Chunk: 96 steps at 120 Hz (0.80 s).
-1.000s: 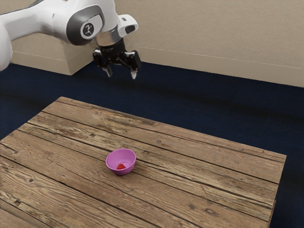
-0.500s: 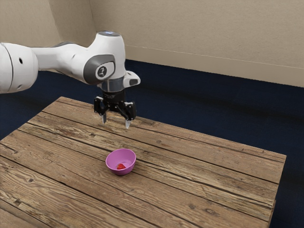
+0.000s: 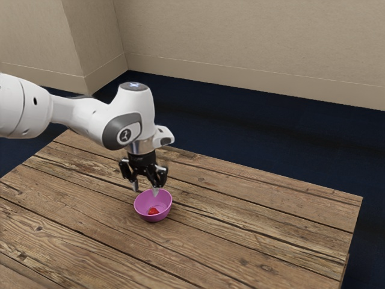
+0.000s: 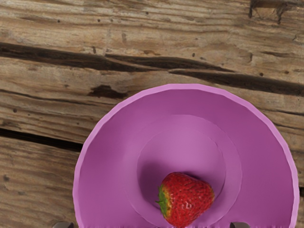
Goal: Take strawberry from the bowl
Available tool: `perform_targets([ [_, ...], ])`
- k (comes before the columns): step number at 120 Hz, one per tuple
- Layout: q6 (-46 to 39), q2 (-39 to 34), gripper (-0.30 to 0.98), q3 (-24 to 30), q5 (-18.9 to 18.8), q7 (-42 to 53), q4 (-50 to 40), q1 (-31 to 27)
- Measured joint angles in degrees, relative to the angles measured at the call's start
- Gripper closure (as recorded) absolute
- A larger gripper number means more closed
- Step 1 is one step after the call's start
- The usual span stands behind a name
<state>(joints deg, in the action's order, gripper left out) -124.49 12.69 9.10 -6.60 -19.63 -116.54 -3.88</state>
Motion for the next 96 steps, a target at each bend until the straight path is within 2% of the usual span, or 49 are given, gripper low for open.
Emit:
perform_targets([
  [29, -3.7, 0.1, 0.32, 0.4, -0.1, 0.1, -3.0, 0.5],
  [96, -8.8, 6.9, 0.38, 0.2, 0.2, 0.1, -1.7, 0.0],
])
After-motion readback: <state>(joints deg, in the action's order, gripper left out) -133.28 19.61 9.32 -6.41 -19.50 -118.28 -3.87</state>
